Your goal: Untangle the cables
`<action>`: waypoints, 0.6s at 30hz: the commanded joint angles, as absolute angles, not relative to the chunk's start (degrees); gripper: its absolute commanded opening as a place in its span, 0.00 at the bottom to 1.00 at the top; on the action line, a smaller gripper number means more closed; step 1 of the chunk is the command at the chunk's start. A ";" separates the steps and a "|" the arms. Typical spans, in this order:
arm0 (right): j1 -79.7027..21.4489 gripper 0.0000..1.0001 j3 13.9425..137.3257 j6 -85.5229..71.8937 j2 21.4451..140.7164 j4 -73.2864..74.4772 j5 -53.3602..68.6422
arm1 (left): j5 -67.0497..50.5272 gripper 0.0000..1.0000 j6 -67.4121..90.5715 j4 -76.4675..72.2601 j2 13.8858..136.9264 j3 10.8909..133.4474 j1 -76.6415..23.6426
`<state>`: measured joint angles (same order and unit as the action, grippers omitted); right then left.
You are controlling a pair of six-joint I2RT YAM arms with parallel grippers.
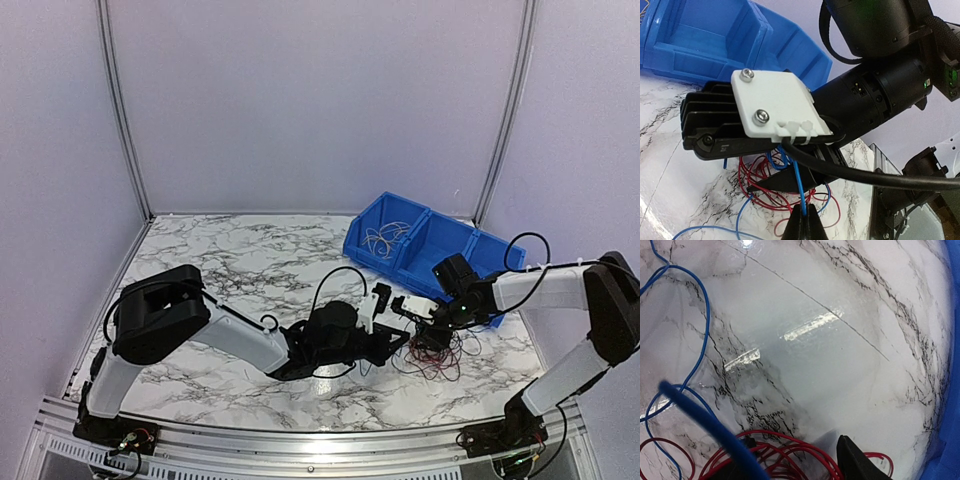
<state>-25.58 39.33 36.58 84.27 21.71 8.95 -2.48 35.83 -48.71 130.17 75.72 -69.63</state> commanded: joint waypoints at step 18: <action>-25.20 0.55 38.54 36.21 89.21 24.49 6.09 | 16.99 0.00 20.68 -47.68 84.76 42.77 -69.26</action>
<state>-25.58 40.42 36.16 85.82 21.21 9.41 11.57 25.19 -50.30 89.62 45.45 -69.56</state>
